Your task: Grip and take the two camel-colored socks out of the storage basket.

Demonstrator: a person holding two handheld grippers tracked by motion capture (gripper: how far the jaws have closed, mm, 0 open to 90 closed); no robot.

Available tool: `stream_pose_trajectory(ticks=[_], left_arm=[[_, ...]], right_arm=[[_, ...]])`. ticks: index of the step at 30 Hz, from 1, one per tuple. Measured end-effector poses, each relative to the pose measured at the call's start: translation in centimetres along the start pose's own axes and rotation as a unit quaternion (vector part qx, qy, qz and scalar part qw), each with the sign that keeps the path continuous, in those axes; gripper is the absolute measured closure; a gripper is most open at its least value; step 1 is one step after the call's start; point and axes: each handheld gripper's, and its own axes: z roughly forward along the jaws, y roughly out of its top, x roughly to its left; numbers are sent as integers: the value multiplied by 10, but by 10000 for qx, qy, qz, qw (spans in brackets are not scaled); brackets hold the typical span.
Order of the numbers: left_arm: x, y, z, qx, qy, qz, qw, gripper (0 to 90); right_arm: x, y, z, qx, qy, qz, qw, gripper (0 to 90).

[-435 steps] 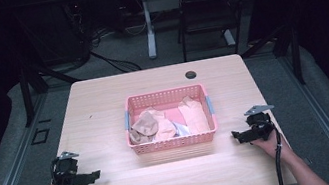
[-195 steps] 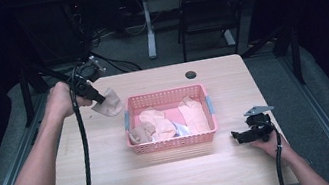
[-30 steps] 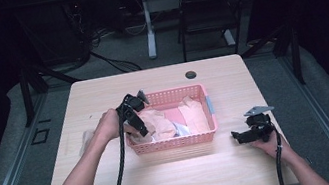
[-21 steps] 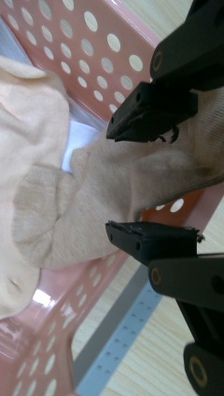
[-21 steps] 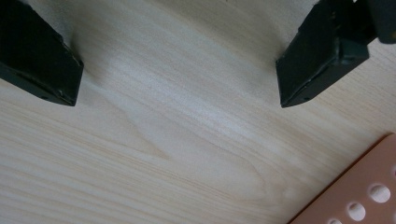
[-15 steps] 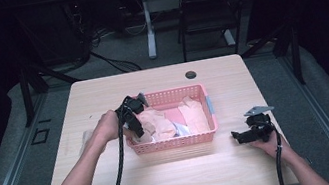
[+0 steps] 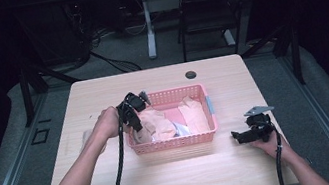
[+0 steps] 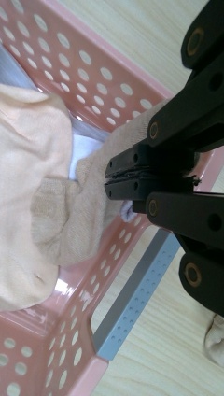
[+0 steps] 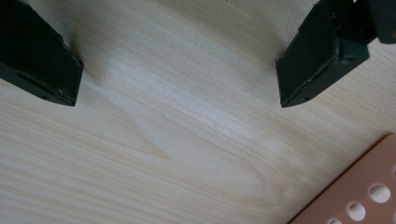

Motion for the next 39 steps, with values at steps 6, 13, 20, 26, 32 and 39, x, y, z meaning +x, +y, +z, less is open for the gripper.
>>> stream_pose_trajectory(ticks=[6, 13, 20, 26, 32, 39], left_arm=[[-3, 7, -17, -41, 13, 232, 9997, 878], [-6, 18, -43, -155, 190, 355, 9991, 879], [-11, 29, -75, -235, 402, 502, 9976, 879], [-13, 36, -96, -256, 543, 580, 9965, 879], [-16, 40, -105, -249, 588, 630, 9960, 878], [-16, 38, -112, -234, 620, 640, 9958, 878]], right_arm=[[0, 0, 0, -7, 8, -12, 10000, 0], [0, 0, 0, -5, 11, -15, 10000, 0], [0, 0, 0, 10, 6, -29, 10000, 0], [0, 0, 0, 13, -5, -30, 10000, 0], [0, 0, 0, -2, 18, -16, 10000, 0], [0, 0, 0, 11, 9, -37, 10000, 0]])
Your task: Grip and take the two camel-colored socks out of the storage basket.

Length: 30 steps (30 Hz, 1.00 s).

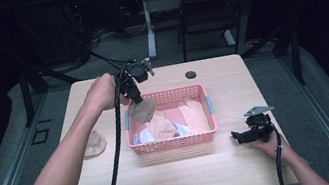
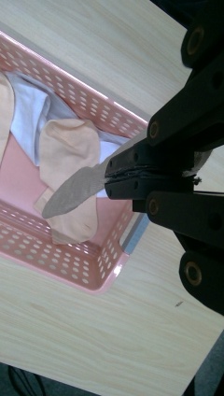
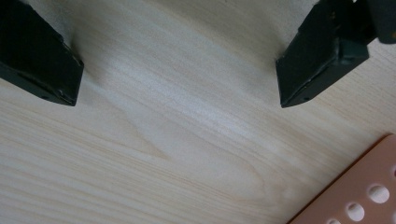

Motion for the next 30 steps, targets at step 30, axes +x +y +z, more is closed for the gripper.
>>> stream_pose_trajectory(ticks=[30], left_arm=[[57, -143, -40, -7, 266, -1439, 9892, 877]], right_arm=[[1, 0, 0, 12, 16, 26, 10000, 0]])
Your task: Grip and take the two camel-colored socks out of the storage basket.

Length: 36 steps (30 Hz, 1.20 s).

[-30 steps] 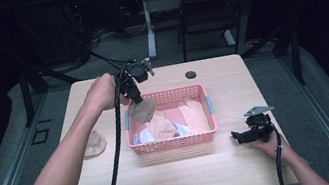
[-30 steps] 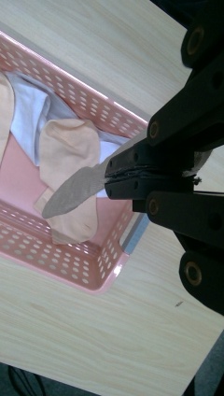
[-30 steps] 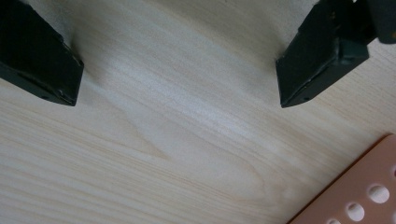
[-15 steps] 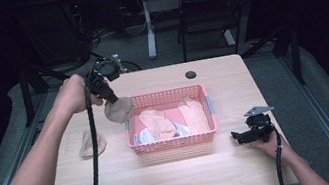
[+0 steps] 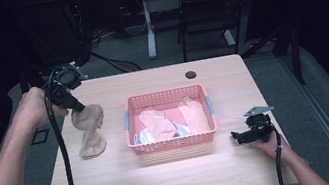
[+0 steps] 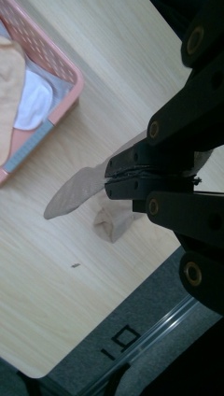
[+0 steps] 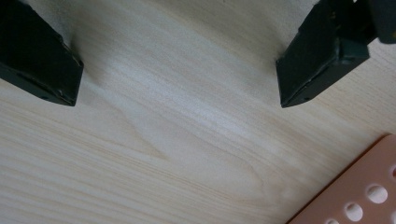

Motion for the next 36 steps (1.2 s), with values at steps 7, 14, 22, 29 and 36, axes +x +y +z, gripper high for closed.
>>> stream_pose_trajectory(ticks=[7, 14, 22, 29, 36], left_arm=[[19, -23, 34, 170, -52, -370, 9992, 877], [23, -41, 94, 449, -175, -600, 9970, 876], [21, -55, 153, 755, -269, -805, 9935, 825], [21, -66, 161, 555, -368, -1081, 9919, 649], [14, -72, 141, 256, -317, -1251, 9913, 254]], right_arm=[[0, 0, 0, 0, -2, -3, 10000, 0], [0, 0, 0, -10, 4, 11, 10000, 0], [0, 0, 0, -24, -13, 21, 10000, 0], [0, 0, 0, -23, -12, 22, 10000, 0], [0, 0, 0, -9, 1, 11, 10000, 0]])
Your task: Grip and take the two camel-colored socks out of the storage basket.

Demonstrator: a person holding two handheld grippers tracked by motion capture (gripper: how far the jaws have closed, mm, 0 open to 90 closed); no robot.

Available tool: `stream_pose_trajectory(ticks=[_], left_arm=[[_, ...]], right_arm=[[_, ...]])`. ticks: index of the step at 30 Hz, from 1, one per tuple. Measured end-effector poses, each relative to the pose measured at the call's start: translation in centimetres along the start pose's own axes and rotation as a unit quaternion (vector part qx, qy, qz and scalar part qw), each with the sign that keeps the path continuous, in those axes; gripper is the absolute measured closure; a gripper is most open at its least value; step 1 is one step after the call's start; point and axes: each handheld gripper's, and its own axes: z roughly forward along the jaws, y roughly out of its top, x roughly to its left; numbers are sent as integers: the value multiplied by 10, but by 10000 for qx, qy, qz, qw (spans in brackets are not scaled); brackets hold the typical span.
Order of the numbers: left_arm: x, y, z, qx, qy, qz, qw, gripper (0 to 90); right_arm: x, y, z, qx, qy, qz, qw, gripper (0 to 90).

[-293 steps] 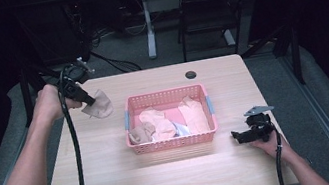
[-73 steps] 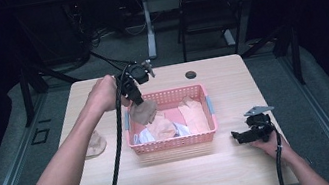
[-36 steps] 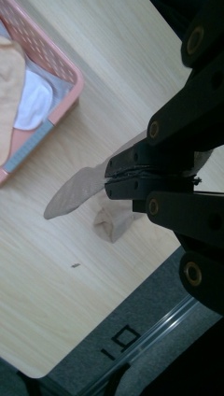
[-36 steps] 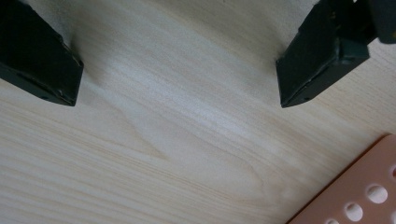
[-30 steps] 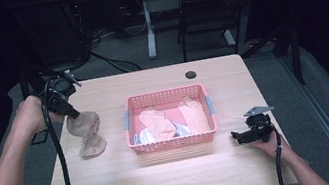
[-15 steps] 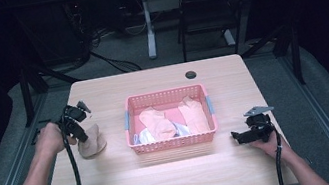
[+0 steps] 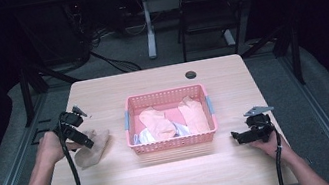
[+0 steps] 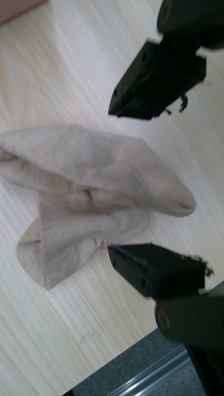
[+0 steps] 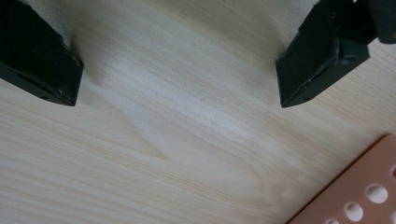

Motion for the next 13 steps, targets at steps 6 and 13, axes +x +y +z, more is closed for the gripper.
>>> stream_pose_trajectory(ticks=[6, 13], left_arm=[[-12, -7, -14, -268, -126, 13, 9996, 145], [-17, -14, -17, -318, -171, 100, 9993, 112]], right_arm=[[0, 0, 0, -2, 3, 2, 10000, 0], [0, 0, 0, -3, -1, 2, 10000, 0]])
